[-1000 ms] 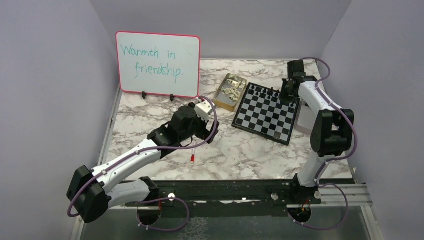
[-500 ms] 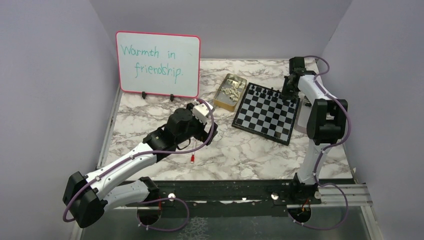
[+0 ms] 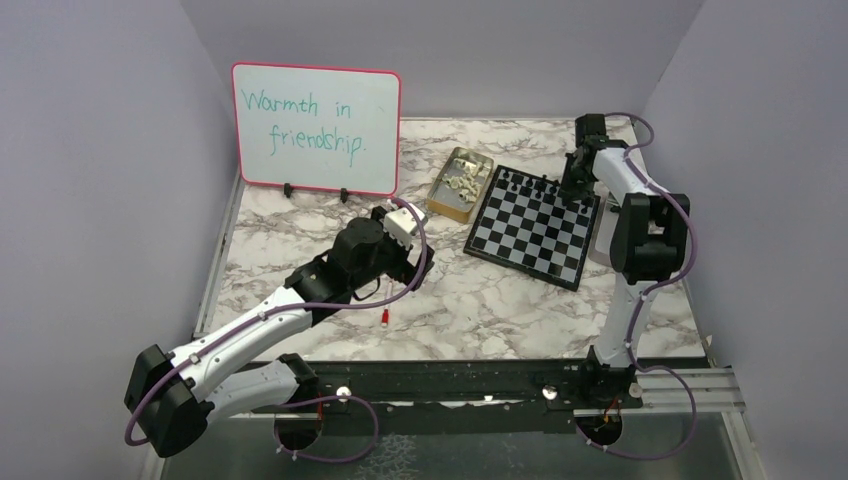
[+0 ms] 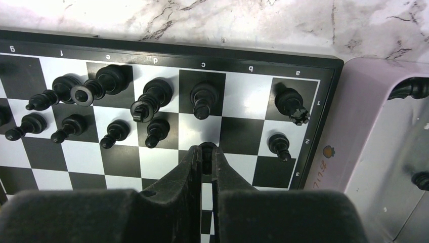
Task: Set up the chess pieces on the board
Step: Place the chess piece on the chessboard.
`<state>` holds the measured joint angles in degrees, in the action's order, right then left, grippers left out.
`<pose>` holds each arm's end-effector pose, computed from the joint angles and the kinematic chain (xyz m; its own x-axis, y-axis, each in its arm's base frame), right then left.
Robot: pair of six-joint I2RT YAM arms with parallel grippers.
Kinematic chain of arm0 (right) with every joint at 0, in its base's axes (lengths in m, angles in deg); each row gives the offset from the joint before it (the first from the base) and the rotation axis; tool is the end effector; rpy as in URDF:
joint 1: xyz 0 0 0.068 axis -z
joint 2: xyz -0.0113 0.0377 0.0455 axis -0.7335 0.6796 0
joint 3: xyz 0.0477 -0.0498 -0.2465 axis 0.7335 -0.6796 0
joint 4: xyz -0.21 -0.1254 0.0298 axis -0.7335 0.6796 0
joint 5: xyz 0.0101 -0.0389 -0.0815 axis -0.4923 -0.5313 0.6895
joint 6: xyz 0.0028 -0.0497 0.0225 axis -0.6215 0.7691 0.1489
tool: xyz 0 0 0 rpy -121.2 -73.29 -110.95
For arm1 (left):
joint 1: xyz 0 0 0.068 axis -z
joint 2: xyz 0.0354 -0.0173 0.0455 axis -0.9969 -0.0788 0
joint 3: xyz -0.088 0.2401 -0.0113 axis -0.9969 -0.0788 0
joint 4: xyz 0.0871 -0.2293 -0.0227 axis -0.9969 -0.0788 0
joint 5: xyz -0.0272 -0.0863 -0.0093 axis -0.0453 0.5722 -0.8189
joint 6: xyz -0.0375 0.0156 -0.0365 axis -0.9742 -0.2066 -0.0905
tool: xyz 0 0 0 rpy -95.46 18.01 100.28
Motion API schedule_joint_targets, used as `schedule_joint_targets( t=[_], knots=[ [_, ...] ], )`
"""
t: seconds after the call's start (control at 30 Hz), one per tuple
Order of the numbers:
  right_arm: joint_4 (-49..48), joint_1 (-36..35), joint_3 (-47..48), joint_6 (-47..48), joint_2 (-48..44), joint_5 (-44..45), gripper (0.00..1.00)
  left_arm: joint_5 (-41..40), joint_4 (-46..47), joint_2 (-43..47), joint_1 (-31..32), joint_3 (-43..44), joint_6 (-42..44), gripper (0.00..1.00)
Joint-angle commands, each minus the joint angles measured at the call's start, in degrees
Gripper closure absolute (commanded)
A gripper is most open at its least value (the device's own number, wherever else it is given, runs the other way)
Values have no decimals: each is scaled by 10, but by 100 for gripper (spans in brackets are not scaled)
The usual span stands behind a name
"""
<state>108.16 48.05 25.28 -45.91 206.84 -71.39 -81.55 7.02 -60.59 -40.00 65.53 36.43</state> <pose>0.4182 -0.0106 0.1968 -0.8478 0.2618 -0.4612 0.2895 0.9571 0.0112 0.1598 -0.1620 0.2768 -0.2845 0.2695 -0.9200 0.7020 0.7121 -0.0085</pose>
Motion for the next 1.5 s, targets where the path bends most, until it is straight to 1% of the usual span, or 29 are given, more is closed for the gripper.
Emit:
schedule_joint_targets(
  t=[0.0,0.57,0.83,0.97,1.27,1.47],
  knots=[
    [6,4,19,-4,19,-18,87,-12,14,12,2,-5,5,1],
    [16,4,42,-4,41,-25,86,-16,16,21,2,-7,20,1],
    [16,4,37,-5,42,-24,82,-16,15,23,2,-7,21,1],
    [15,4,41,-1,46,-30,78,-20,17,26,2,-9,22,1],
    [27,4,54,-3,47,-30,75,-21,16,25,2,-9,24,1],
    [39,4,54,-9,24,-27,73,-21,16,25,2,-9,24,1]
  ],
)
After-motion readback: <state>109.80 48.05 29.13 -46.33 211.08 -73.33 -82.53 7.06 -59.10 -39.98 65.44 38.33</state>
